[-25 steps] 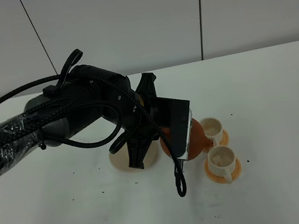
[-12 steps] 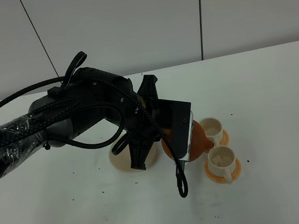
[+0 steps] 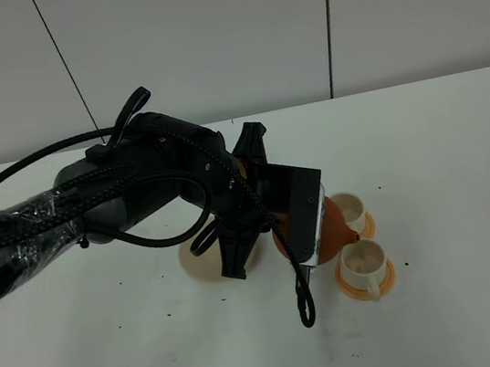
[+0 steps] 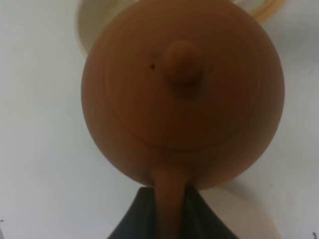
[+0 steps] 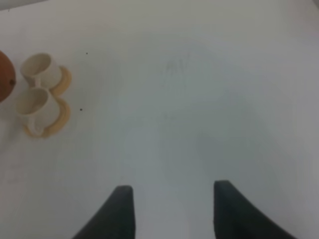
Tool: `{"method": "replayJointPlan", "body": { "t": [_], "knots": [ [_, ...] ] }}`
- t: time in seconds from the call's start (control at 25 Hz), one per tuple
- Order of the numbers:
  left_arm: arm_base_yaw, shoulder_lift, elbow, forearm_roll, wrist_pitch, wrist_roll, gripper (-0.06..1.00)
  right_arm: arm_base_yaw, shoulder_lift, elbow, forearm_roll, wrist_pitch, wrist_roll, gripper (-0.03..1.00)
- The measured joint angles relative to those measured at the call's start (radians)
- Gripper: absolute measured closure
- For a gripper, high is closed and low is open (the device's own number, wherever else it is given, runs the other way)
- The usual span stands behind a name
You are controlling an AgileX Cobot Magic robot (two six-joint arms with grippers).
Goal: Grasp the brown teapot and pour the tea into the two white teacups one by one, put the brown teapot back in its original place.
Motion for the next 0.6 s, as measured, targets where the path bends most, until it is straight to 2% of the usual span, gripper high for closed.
{"method": "replayJointPlan", "body": {
  "t": [0.6],
  "knots": [
    [-0.001, 0.028, 0.000, 0.015, -0.009, -0.010, 0.77, 0.000, 0.000, 0.000, 0.000, 0.000, 0.001, 0.61]
  ]
}}
